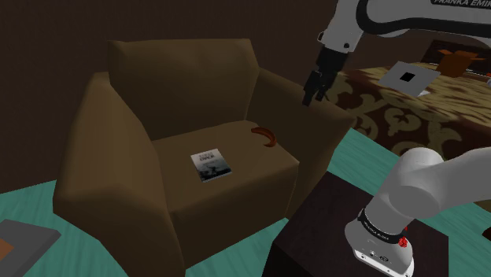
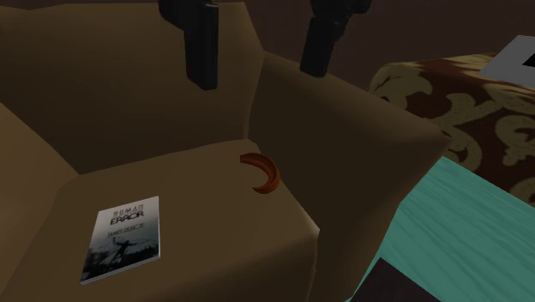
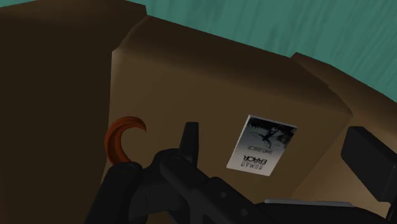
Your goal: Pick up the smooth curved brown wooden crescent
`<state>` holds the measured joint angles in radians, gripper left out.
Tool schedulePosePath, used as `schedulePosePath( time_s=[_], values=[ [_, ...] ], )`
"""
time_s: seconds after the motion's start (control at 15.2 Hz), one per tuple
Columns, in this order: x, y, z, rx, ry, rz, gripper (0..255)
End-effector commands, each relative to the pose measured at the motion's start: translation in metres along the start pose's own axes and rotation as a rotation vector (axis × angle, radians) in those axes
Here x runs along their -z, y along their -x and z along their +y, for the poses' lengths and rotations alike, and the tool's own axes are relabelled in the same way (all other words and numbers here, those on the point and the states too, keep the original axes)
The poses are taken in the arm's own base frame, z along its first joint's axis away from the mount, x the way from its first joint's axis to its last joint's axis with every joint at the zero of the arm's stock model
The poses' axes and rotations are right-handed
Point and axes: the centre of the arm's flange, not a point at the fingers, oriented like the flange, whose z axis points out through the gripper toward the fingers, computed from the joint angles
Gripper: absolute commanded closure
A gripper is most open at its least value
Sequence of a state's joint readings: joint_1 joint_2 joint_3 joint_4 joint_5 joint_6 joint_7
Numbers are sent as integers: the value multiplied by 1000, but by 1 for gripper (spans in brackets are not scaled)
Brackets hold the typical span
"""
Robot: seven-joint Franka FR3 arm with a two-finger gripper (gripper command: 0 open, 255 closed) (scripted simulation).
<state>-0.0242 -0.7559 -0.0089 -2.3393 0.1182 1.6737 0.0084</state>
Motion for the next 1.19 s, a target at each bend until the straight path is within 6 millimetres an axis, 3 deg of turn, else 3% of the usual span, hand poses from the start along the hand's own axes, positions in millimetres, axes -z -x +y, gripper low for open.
schedulePosePath(
  time_s=[0.0, 1.12],
  values=[
    [0, 0, 0, 0, 0, 0, 0],
    [-145, -117, 128, 38, -5, -14, 0]
  ],
)
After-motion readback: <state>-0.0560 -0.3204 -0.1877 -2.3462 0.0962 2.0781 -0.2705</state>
